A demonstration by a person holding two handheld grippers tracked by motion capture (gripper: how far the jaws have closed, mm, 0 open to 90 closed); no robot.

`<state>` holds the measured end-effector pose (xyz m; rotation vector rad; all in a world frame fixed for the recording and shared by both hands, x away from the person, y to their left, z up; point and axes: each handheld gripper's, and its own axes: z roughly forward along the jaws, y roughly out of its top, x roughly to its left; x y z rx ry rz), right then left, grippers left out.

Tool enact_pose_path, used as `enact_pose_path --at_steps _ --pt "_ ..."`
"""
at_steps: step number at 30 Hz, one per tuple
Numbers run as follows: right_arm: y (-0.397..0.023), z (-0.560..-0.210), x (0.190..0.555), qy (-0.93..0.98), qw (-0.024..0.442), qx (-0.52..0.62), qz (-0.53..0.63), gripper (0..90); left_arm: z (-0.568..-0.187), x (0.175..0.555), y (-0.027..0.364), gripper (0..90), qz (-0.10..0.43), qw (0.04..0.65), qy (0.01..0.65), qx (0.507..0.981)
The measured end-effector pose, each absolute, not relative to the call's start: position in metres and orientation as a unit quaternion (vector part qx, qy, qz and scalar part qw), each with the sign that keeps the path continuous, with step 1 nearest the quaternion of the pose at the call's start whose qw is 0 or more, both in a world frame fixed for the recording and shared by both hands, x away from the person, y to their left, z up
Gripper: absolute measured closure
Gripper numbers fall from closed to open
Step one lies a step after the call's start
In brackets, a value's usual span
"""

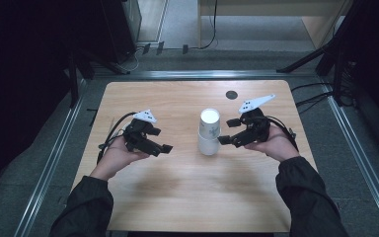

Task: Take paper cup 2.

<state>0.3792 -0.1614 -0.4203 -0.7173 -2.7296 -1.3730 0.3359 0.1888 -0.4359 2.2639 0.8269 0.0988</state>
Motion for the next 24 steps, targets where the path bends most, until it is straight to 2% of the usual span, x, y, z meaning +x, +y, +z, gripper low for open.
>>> enact_pose_path --at_steps 10,24 --pt "-0.139 -0.404 0.404 -0.897 0.007 -0.225 -0.382 22.7 -0.437 0.333 0.181 15.0 0.034 0.358 0.308 0.881" --pt "-0.102 -0.39 0.413 -0.94 -0.013 -0.165 -0.299 22.5 -0.438 0.332 0.181 15.0 0.037 0.354 0.303 0.884"
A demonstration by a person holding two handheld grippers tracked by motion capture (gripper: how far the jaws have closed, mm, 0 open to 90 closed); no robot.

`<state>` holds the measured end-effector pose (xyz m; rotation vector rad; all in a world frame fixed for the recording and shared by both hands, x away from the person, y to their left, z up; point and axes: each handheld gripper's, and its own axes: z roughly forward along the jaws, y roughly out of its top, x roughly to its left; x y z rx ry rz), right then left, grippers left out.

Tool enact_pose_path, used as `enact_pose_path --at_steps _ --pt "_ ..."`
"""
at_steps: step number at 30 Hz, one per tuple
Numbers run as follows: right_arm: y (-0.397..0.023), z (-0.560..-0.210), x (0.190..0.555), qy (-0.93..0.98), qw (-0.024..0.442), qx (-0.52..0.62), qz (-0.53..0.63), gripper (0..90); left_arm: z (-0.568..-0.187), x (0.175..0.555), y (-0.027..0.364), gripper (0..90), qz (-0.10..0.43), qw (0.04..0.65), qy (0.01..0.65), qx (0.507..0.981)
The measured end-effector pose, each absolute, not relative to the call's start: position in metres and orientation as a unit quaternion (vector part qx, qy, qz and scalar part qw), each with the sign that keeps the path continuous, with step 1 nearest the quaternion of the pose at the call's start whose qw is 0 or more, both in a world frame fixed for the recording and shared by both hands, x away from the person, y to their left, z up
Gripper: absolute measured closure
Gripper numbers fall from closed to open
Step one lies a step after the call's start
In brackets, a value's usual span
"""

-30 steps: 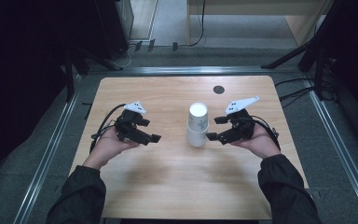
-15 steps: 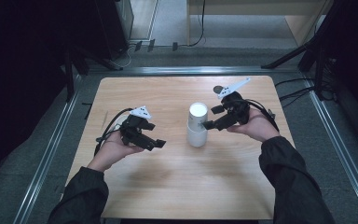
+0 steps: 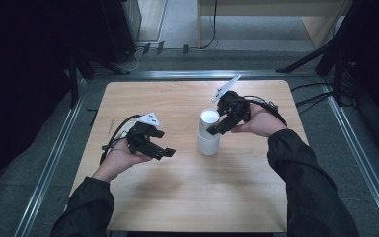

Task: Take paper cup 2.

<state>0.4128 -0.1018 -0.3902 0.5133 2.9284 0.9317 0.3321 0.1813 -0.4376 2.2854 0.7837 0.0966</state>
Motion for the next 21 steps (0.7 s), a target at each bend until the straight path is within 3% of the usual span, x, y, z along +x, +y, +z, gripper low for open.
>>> enact_pose_path --at_steps 9,21 --pt "-0.085 -0.389 0.416 0.947 0.026 0.154 0.279 30.3 -0.438 0.332 0.183 15.0 0.041 0.353 0.304 0.884" --pt "-0.086 -0.377 0.415 0.948 0.033 0.15 0.277 31.5 -0.438 0.332 0.184 15.1 0.043 0.353 0.304 0.884"
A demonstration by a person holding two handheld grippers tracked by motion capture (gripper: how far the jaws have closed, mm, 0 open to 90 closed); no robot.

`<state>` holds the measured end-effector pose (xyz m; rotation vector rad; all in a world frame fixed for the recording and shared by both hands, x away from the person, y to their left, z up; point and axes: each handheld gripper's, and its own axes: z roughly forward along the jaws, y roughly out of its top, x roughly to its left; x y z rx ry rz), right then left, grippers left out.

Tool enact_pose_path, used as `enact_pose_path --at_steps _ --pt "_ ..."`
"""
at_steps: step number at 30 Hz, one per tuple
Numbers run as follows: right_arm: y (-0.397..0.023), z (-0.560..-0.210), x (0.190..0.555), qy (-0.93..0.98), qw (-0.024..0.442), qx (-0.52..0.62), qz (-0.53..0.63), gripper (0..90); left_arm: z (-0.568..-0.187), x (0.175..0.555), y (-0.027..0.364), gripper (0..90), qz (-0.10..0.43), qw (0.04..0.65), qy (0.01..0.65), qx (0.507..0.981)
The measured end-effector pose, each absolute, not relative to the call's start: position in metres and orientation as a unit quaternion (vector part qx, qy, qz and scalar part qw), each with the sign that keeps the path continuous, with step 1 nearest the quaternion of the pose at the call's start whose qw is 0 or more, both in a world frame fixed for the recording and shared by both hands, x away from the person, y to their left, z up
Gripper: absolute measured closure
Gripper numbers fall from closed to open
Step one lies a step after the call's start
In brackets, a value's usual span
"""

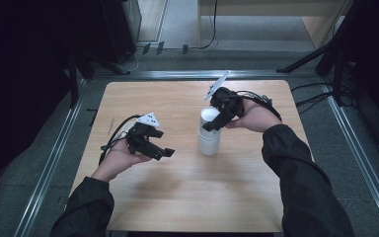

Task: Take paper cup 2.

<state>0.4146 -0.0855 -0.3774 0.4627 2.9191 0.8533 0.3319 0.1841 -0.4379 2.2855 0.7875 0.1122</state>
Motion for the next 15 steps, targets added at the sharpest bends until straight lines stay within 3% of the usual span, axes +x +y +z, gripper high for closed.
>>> enact_pose_path --at_steps 15 --pt "-0.091 -0.343 0.408 0.947 0.036 0.149 0.283 32.1 -0.437 0.332 0.187 15.4 0.045 0.359 0.305 0.881"
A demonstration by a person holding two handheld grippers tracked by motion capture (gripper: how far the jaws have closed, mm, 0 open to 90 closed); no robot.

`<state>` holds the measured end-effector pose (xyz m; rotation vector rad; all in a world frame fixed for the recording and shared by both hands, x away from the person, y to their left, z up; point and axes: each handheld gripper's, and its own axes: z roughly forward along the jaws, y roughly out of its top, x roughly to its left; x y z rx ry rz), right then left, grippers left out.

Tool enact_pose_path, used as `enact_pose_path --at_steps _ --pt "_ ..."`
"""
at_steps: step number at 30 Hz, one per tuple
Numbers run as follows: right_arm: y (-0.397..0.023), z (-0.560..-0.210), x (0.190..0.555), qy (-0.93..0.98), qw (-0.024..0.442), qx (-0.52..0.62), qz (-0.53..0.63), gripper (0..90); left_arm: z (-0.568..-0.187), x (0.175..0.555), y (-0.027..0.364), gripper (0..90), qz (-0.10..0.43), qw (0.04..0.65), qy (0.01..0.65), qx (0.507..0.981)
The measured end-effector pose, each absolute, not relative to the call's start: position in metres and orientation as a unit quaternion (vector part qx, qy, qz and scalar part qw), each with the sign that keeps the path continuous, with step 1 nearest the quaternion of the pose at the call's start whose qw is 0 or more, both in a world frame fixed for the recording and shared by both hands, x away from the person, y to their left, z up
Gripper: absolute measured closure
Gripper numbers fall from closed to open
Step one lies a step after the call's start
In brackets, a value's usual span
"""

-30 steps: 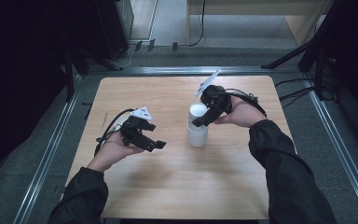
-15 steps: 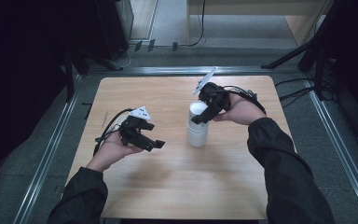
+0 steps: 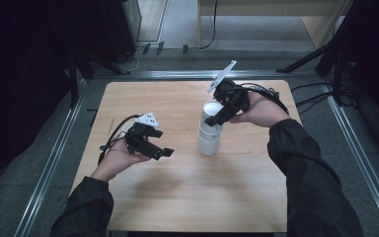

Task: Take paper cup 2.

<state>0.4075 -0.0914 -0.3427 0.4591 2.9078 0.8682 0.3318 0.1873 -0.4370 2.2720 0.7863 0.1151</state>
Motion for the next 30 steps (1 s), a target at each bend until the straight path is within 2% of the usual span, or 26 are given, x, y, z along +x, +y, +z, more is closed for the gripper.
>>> enact_pose_path --at_steps 7,16,24,30 --pt "-0.094 -0.317 0.401 0.947 0.045 0.143 0.284 32.3 -0.433 0.33 0.19 15.2 0.038 0.381 0.29 0.877" --pt "-0.109 -0.29 0.382 0.95 0.043 0.135 0.277 32.8 -0.434 0.328 0.188 15.2 0.041 0.376 0.288 0.88" --pt "-0.121 -0.304 0.351 0.944 0.021 0.144 0.295 33.1 -0.432 0.327 0.188 15.2 0.033 0.381 0.286 0.879" --pt "-0.123 -0.329 0.33 0.944 0.014 0.128 0.304 33.2 -0.431 0.324 0.183 15.1 0.034 0.383 0.27 0.883"
